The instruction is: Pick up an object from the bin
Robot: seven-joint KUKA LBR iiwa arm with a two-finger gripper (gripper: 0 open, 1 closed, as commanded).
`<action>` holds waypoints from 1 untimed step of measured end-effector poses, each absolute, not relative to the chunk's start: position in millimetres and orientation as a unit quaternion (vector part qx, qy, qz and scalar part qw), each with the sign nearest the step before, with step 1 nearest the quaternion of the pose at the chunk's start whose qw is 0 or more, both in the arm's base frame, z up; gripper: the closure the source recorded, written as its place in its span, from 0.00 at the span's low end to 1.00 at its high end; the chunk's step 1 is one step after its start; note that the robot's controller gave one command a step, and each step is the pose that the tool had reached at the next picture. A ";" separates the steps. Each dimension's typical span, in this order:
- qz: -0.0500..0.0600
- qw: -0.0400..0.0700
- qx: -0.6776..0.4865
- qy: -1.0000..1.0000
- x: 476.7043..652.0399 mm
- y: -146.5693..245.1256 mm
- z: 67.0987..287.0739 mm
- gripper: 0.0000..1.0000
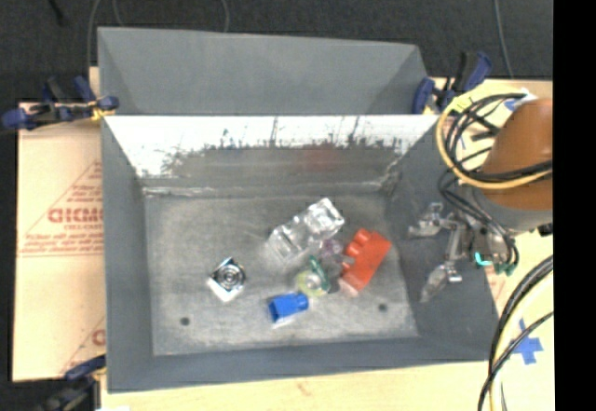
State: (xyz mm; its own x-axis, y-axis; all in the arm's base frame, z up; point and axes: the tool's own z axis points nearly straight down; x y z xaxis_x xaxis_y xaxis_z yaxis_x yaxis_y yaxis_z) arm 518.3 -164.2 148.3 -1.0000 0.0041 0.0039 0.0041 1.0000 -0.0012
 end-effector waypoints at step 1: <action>0.001 -0.003 -0.066 -0.998 549.1 -131.5 83.0 0.00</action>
Offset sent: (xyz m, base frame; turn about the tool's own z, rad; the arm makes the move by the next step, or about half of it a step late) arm 0.0330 0.0391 -0.0783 0.1292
